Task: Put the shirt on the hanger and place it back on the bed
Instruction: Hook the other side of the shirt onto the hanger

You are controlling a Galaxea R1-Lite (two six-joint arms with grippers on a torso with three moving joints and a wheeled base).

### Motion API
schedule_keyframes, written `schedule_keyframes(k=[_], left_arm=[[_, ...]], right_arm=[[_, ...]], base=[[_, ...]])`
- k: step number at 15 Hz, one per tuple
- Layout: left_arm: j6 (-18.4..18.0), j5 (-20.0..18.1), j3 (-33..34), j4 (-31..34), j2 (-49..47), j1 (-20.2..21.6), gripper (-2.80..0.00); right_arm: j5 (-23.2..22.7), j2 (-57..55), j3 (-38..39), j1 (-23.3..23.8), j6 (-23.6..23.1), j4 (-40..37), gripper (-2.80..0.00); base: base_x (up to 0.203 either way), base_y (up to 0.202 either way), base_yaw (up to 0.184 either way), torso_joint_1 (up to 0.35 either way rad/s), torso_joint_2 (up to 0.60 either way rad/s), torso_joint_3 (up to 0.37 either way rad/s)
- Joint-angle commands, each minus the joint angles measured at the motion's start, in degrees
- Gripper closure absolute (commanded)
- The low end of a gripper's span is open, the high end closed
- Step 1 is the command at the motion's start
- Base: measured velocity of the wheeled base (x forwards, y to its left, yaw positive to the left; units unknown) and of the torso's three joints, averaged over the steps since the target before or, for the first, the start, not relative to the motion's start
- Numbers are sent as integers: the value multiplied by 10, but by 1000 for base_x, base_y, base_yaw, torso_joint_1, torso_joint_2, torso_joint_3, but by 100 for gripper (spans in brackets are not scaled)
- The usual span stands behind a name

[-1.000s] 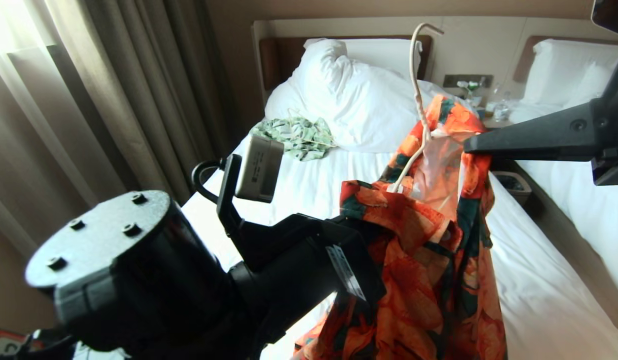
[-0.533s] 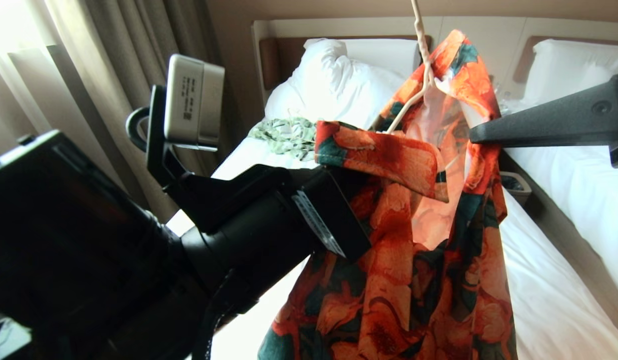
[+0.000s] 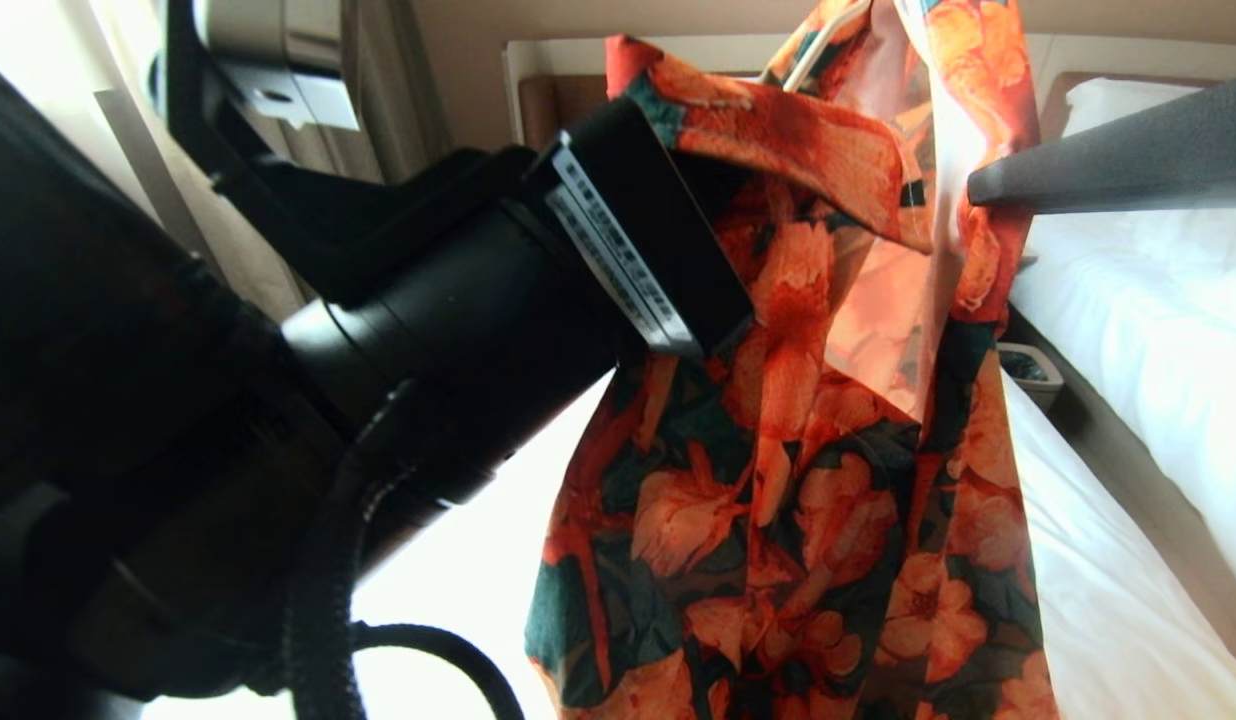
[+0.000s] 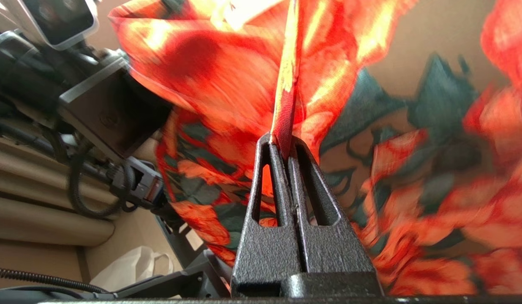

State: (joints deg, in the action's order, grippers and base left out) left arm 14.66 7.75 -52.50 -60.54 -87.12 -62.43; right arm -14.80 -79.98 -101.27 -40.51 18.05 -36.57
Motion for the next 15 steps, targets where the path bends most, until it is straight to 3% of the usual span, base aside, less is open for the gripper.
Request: schedule_keyframes(k=[1, 5, 6, 10, 15], left_arm=[[-6, 1, -24, 9, 11, -1, 0], [-15, 2, -29, 10, 11, -17, 0], [-18, 2, -29, 10, 11, -17, 0], [-25, 2, -33, 9, 15, -16, 0], [-26, 2, -31, 11, 7, -16, 0]], right_arm=[[-1, 4, -8, 0, 0, -2, 0], [4, 9, -1, 0, -6, -3, 0], [6, 10, 1, 0, -6, -3, -280], [24, 14, 1, 0, -5, -18, -280], [84, 44, -8, 0, -5, -140, -280]], base=[[0, 0, 0, 0, 0, 0], [0, 0, 0, 0, 0, 0], [0, 0, 0, 0, 0, 0], [0, 0, 0, 0, 0, 0], [0, 0, 0, 0, 0, 0]])
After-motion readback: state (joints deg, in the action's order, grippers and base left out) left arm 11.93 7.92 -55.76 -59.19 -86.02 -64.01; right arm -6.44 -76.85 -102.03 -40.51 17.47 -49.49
